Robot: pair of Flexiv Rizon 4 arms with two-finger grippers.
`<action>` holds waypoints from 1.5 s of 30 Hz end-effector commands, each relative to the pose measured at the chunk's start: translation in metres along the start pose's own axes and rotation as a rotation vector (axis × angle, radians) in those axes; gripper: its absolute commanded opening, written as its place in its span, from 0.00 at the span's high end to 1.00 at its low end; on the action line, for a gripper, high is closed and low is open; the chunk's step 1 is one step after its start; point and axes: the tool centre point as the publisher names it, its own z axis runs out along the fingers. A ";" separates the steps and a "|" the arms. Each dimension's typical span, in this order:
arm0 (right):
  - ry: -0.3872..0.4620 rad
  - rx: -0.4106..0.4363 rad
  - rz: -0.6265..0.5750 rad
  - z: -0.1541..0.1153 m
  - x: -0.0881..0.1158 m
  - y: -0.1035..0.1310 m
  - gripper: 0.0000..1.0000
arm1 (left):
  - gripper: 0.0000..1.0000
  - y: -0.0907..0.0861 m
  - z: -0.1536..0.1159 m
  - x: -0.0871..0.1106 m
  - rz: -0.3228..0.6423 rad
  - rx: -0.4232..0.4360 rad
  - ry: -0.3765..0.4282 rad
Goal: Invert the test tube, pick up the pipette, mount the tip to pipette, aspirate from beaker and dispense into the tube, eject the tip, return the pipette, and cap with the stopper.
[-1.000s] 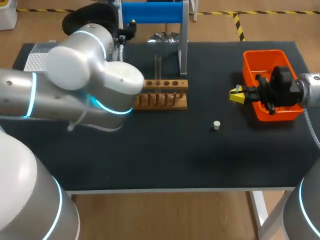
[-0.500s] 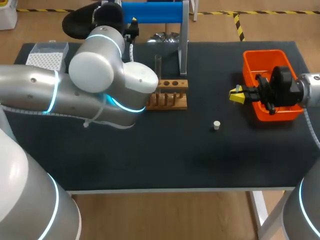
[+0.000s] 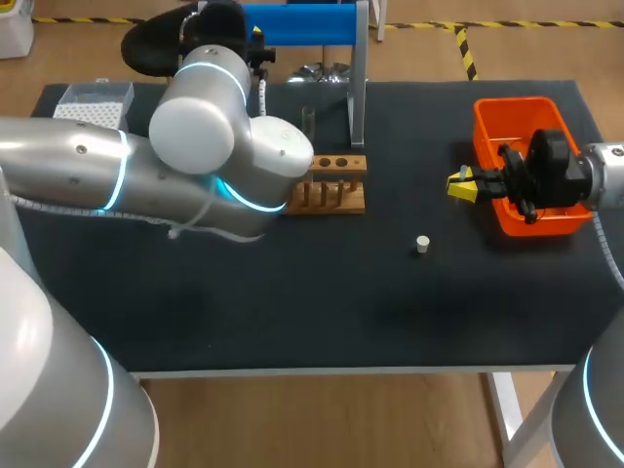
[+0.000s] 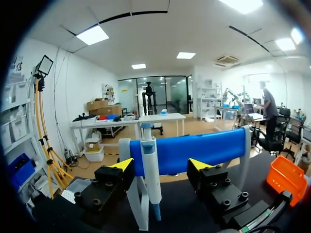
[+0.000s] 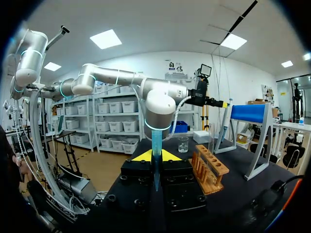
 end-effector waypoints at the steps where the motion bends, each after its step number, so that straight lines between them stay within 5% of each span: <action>1: -0.003 0.002 0.000 0.000 0.001 0.000 1.00 | 0.36 0.008 0.007 -0.007 0.003 0.011 0.016; 12: -0.003 0.002 0.000 0.000 0.001 0.000 1.00 | 0.50 0.010 0.020 -0.008 0.007 0.012 0.038; 45: -0.003 0.002 0.000 0.000 0.001 0.000 1.00 | 0.54 0.012 0.050 -0.010 -0.054 0.034 0.003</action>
